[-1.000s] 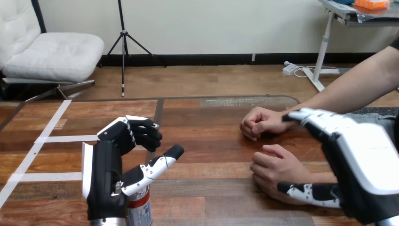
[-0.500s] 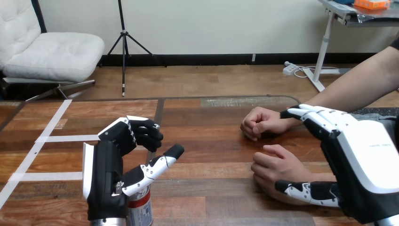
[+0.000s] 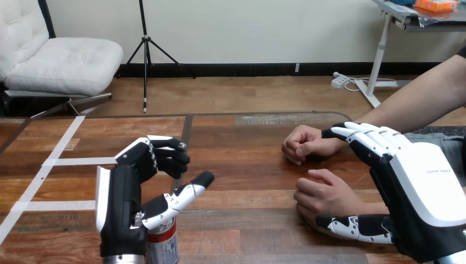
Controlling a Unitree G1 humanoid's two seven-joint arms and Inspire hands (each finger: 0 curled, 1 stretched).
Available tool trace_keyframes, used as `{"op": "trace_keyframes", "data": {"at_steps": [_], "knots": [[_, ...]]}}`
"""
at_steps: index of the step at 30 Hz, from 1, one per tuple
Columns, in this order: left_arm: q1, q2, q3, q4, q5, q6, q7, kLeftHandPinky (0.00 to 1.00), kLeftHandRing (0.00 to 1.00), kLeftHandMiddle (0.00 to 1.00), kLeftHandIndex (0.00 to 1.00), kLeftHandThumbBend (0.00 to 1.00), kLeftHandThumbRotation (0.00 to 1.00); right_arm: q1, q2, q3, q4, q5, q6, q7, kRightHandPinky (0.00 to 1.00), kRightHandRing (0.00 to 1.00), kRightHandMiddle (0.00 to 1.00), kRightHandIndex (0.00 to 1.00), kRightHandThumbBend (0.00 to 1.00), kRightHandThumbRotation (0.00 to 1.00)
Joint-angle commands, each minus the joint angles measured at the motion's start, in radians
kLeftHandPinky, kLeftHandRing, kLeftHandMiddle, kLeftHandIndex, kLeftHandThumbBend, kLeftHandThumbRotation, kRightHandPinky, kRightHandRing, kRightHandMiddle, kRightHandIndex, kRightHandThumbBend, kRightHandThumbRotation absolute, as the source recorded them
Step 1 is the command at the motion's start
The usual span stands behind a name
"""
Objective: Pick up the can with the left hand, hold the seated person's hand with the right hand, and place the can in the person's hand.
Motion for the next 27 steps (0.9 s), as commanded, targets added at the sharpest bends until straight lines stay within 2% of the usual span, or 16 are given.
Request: {"op": "trace_keyframes", "data": {"at_steps": [1,4,13,20,27], "knots": [[-0.012,0.033,0.002,-0.075,0.030,0.029,-0.018,0.45,0.56,0.61,0.61,0.83,0.05,-0.019,-0.006,0.015,-0.042,0.026,0.014,0.015,0.89,0.87,0.86,0.81,0.96,0.00],[-0.008,0.044,0.002,-0.089,0.038,0.050,-0.029,0.51,0.64,0.69,0.68,0.87,0.12,-0.020,-0.006,0.017,-0.039,0.029,0.012,0.017,0.90,0.88,0.87,0.81,0.96,0.00],[-0.004,0.072,0.009,-0.096,0.049,0.068,-0.041,0.63,0.75,0.79,0.78,0.93,0.22,-0.024,-0.007,0.026,-0.032,0.026,0.011,0.011,0.91,0.89,0.87,0.82,0.94,0.00],[0.005,0.092,0.015,-0.105,0.072,0.088,-0.037,0.66,0.78,0.83,0.82,0.95,0.28,-0.027,-0.011,0.033,-0.028,0.021,0.011,0.010,0.91,0.88,0.88,0.82,0.92,0.00],[0.028,0.111,0.015,-0.143,0.072,0.134,-0.059,0.69,0.82,0.87,0.86,0.97,0.34,-0.026,-0.009,0.040,-0.027,0.022,0.011,0.011,0.91,0.88,0.88,0.82,0.91,0.00]]}}
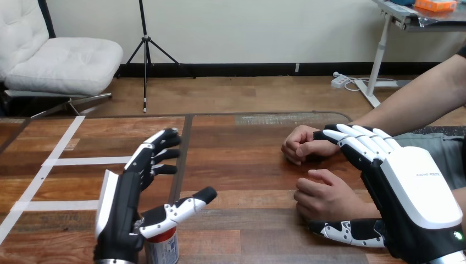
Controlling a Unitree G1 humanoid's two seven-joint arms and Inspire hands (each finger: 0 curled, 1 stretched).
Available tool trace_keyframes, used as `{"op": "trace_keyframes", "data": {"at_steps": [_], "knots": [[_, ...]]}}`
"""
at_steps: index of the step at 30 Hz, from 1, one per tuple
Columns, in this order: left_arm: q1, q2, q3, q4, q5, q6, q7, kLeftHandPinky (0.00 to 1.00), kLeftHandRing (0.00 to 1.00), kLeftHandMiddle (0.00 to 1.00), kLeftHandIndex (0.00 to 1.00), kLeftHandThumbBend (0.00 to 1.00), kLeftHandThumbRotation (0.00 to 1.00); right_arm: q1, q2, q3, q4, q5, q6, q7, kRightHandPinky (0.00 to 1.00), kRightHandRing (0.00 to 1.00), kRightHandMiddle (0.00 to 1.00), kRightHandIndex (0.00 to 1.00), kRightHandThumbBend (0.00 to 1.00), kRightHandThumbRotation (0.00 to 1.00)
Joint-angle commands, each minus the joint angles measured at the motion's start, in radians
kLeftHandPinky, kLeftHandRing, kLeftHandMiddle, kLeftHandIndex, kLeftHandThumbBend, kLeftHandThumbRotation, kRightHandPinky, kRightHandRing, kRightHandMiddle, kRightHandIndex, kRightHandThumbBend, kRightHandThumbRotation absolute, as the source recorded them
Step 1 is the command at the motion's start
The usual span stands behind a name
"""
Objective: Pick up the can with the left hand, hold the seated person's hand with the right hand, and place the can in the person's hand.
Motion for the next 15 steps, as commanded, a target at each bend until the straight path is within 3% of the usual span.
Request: {"op": "trace_keyframes", "data": {"at_steps": [1,9,15], "knots": [[-0.011,0.025,0.003,-0.087,0.008,0.030,-0.015,0.70,0.83,0.87,0.86,0.97,0.35,-0.031,-0.009,0.008,-0.027,0.015,0.002,-0.004,0.91,0.88,0.88,0.82,0.91,0.00],[0.021,0.045,0.004,-0.132,0.000,0.085,-0.045,0.78,0.89,0.92,0.91,1.00,0.40,-0.031,-0.009,0.013,-0.029,0.015,0.005,-0.001,0.92,0.89,0.88,0.82,0.89,0.00],[0.035,0.054,0.010,-0.128,0.001,0.086,-0.049,0.83,0.92,0.94,0.92,1.00,0.41,-0.029,-0.010,0.016,-0.029,0.022,0.007,0.003,0.93,0.89,0.88,0.82,0.89,0.00]]}}
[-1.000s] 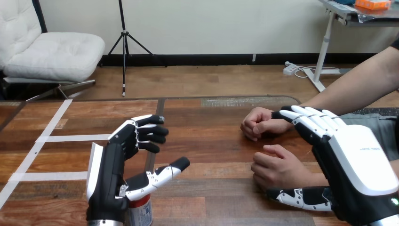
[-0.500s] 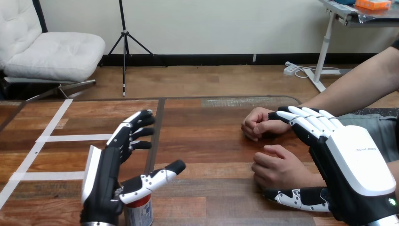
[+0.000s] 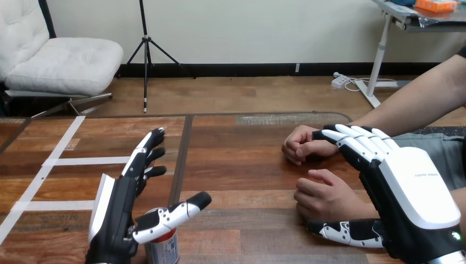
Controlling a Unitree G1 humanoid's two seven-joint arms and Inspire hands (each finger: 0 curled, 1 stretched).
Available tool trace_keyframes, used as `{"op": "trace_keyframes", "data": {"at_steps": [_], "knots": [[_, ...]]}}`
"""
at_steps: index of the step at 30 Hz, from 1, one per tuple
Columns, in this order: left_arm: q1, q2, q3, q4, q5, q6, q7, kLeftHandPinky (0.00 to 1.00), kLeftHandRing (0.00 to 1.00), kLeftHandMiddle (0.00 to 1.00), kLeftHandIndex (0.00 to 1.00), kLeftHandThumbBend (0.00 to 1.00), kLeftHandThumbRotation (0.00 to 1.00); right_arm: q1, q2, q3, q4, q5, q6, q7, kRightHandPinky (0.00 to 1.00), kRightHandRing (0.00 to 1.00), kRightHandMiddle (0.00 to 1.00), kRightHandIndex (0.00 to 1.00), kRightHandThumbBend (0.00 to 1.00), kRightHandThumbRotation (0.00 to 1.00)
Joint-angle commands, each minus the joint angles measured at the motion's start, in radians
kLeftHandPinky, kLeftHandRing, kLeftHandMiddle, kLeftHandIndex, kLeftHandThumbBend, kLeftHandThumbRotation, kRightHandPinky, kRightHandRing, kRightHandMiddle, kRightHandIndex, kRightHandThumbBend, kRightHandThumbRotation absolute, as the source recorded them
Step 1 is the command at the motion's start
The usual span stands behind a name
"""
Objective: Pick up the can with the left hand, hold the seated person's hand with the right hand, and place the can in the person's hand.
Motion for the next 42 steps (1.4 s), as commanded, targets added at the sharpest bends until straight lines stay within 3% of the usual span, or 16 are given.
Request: {"op": "trace_keyframes", "data": {"at_steps": [1,21,42], "knots": [[-0.015,0.020,0.003,-0.044,0.001,-0.002,-0.006,0.84,0.93,0.94,0.93,1.00,0.41,-0.028,-0.010,0.008,-0.029,0.022,0.003,0.003,0.93,0.89,0.88,0.83,0.89,0.00],[0.028,0.035,0.011,-0.051,-0.016,0.011,-0.020,0.88,0.94,0.95,0.93,1.00,0.43,-0.022,-0.012,0.014,-0.034,0.023,0.016,0.014,0.96,0.91,0.90,0.84,0.89,0.00],[0.041,0.036,0.016,-0.022,-0.091,-0.003,-0.062,0.81,0.88,0.90,0.87,1.00,0.40,-0.021,-0.013,0.023,-0.032,0.023,0.020,0.016,0.97,0.91,0.90,0.83,0.88,0.00]]}}
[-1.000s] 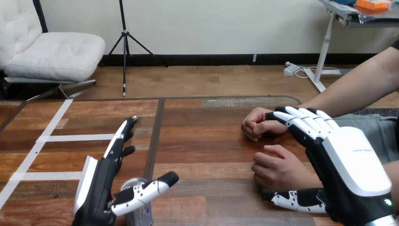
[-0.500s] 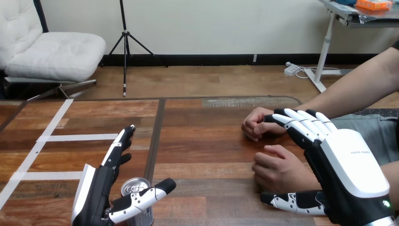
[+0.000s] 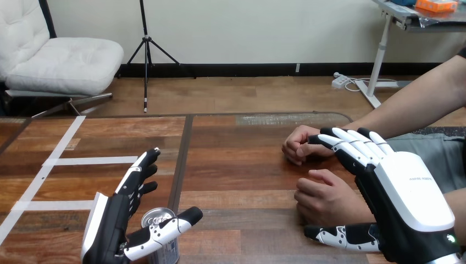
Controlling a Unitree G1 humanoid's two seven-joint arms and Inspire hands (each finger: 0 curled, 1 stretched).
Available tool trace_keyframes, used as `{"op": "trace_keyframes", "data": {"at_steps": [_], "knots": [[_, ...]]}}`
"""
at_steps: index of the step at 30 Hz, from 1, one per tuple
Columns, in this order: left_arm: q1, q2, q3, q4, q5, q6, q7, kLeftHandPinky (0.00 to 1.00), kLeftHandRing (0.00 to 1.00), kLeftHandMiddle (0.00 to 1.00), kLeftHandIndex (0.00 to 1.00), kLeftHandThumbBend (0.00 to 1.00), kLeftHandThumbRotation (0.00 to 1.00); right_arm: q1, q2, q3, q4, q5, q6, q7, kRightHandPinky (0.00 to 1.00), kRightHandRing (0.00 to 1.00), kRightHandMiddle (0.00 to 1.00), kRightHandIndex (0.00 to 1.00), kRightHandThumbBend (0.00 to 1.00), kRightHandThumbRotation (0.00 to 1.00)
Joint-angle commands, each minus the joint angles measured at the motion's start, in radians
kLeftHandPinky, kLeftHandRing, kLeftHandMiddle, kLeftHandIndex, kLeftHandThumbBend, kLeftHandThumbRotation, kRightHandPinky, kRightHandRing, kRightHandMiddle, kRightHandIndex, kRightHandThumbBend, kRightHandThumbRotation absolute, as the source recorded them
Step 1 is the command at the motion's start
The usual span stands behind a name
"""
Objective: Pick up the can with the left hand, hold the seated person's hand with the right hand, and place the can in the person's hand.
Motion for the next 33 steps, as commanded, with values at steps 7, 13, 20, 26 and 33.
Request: {"op": "trace_keyframes", "data": {"at_steps": [7,13,20,26,33], "knots": [[-0.021,0.009,0.012,-0.021,-0.012,-0.007,-0.004,0.77,0.85,0.87,0.85,1.00,0.39,-0.032,-0.011,0.006,-0.031,0.010,0.001,-0.004,0.97,0.91,0.90,0.83,0.88,0.00],[-0.016,0.009,0.016,-0.021,0.023,0.009,0.018,0.73,0.81,0.84,0.81,1.00,0.39,-0.031,-0.009,0.009,-0.034,0.003,0.008,-0.001,0.97,0.91,0.89,0.83,0.88,0.00],[-0.002,0.011,0.012,-0.042,0.079,0.063,0.043,0.70,0.79,0.81,0.79,1.00,0.39,-0.031,-0.012,0.012,-0.034,0.006,0.010,0.001,0.97,0.91,0.90,0.83,0.87,0.00],[0.004,0.016,0.007,-0.051,0.114,0.096,0.053,0.67,0.76,0.79,0.77,1.00,0.37,-0.032,-0.011,0.015,-0.034,0.007,0.012,0.002,0.96,0.91,0.90,0.83,0.87,0.00],[0.006,0.025,0.000,-0.044,0.148,0.111,0.055,0.63,0.74,0.78,0.77,1.00,0.34,-0.032,-0.012,0.017,-0.036,0.007,0.014,0.003,0.97,0.91,0.90,0.84,0.85,0.02]]}}
